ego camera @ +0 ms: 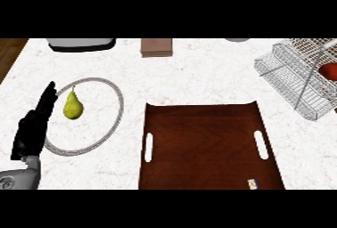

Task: Pick the bell pepper from the tray and place it in the tiered basket

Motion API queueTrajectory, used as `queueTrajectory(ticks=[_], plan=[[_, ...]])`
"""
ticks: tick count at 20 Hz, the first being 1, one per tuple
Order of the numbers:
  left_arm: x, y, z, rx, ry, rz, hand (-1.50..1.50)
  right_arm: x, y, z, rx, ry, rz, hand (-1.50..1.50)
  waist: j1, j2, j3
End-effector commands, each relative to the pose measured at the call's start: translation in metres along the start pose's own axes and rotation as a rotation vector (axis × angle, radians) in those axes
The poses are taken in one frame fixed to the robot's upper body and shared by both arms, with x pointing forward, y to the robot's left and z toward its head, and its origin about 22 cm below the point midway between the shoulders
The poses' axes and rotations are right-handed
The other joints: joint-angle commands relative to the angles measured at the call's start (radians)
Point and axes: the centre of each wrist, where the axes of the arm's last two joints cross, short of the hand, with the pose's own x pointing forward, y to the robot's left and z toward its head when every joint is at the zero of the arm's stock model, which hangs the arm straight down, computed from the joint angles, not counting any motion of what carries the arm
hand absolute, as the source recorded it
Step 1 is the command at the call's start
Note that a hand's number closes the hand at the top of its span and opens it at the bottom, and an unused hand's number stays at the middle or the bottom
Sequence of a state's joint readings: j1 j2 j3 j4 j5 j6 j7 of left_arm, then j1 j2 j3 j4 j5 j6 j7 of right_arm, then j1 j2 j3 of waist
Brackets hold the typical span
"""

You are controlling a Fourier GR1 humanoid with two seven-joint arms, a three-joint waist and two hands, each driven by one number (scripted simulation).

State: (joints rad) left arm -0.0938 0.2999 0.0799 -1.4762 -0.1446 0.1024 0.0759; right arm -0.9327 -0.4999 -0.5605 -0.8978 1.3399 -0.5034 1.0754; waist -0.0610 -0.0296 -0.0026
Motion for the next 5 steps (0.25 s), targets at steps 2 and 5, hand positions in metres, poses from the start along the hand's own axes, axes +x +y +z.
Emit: queueTrajectory(ticks=[2,5], plan=[[-0.010,0.007,0.002,0.030,0.045,-0.004,0.00,-0.019,-0.016,0.024,0.038,0.049,-0.070,-1.50,-0.044,-0.013,-0.001],[-0.013,0.012,0.008,0.037,0.034,-0.002,0.00,-0.044,-0.030,0.031,0.034,0.017,-0.107,-1.50,-0.048,-0.017,-0.001]])
